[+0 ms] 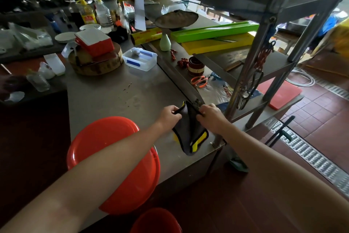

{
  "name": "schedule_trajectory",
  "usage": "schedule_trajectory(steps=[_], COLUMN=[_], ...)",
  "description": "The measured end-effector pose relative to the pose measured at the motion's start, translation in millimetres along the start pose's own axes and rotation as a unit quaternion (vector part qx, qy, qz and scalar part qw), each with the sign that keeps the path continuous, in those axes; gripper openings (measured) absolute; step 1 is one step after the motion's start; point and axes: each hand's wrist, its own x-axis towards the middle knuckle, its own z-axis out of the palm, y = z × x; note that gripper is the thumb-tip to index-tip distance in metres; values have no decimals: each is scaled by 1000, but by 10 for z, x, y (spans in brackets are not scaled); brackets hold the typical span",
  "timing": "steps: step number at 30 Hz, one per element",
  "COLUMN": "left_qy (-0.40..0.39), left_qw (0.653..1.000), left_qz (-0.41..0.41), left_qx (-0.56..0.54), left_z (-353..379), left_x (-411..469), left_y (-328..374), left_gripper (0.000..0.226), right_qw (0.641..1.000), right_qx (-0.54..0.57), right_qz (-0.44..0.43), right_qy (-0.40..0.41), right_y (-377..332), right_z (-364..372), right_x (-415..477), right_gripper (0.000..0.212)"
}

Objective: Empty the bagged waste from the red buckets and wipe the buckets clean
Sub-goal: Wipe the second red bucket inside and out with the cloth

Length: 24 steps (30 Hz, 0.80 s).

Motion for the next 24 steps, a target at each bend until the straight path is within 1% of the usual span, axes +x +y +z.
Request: schedule_trajectory(steps=[2, 4, 5, 6, 8, 9, 10, 12, 14, 16, 18, 19, 20, 22, 23, 24], left_qy=[7, 14, 15, 7, -15, -22, -24, -30, -39, -46, -48, -49, -48, -44, -41, -38], left_qw=[997, 989, 986, 987, 992, 993, 993, 992, 990, 987, 986, 987, 988, 989, 990, 991], left_qz=[31, 56, 65, 67, 54, 47, 45, 46, 50, 58, 63, 64, 64, 63, 64, 62], left_qx=[71, 136, 152, 146, 112, 103, 103, 112, 123, 143, 148, 142, 135, 125, 120, 112], left_z=[-155, -278, -322, -350, -389, -392, -389, -393, -412, -449, -495, -522, -553, -610, -639, -671], left_x=[27, 42, 45, 44, 20, 5, -8, -48, -84, -111, -154, -173, -194, -229, -239, -253], left_y=[68, 167, 219, 262, 324, 332, 326, 307, 292, 301, 355, 392, 433, 509, 542, 571], left_gripper=[13, 10, 8, 7, 6, 5, 5, 4, 5, 11, 15, 15, 16, 16, 16, 16], right_qw=[1000, 999, 998, 996, 987, 984, 983, 982, 988, 993, 994, 995, 995, 997, 997, 996], right_qx=[13, 21, 33, 60, 129, 141, 137, 126, 80, 29, 2, 4, 8, 10, 20, 34], right_qz=[15, 32, 47, 64, 96, 105, 110, 113, 88, 60, 44, 43, 42, 45, 56, 69], right_qy=[3, 4, 9, 9, -18, -35, -55, -87, -94, -96, -96, -93, -88, -64, -50, -42], right_y=[-85, -177, -214, -234, -256, -257, -251, -243, -235, -237, -271, -294, -320, -352, -354, -351], right_z=[-104, -213, -266, -302, -301, -268, -217, -82, 83, 261, 417, 476, 521, 579, 597, 611], right_x=[19, 55, 74, 88, 104, 90, 71, 48, 52, 54, 28, 5, -15, -54, -72, -94], right_gripper=[19, 18, 18, 18, 16, 20, 29, 54, 78, 87, 83, 77, 67, 38, 27, 21])
